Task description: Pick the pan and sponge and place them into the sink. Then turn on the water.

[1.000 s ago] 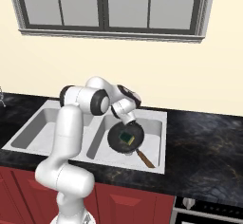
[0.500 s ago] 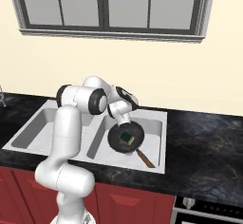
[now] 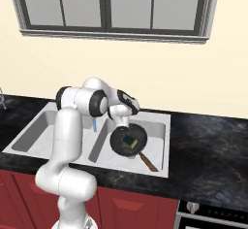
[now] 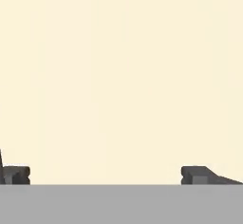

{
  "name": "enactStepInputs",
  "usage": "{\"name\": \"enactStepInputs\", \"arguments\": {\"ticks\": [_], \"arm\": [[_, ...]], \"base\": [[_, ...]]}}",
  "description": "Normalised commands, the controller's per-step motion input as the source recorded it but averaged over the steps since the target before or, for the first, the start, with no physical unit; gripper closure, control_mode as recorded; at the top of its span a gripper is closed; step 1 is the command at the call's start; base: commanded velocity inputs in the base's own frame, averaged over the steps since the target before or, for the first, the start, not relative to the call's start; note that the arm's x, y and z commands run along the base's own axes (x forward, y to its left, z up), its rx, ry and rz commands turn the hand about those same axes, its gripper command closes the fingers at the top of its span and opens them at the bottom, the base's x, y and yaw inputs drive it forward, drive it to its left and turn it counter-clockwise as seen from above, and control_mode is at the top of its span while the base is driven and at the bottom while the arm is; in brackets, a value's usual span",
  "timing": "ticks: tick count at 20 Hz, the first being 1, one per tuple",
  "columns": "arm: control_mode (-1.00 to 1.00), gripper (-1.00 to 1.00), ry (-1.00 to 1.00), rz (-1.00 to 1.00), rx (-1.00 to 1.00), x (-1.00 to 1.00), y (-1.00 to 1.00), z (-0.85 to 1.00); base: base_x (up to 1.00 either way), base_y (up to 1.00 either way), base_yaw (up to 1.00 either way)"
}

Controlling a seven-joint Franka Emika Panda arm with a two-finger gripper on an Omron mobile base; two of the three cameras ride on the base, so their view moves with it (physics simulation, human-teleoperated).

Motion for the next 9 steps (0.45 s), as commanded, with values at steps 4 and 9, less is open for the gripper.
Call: {"name": "enactStepInputs", "arguments": {"ticks": [4,9], "arm": [[-1.00,-1.00,0.00,-0.12,0.27,0.85,-1.00,0.00],[-1.00,-1.00,0.00,-0.08,0.17,0.73,-0.86,0.00]], "base": [[0.00,0.00,0.00],[0.00,0.00,0.00]]}}
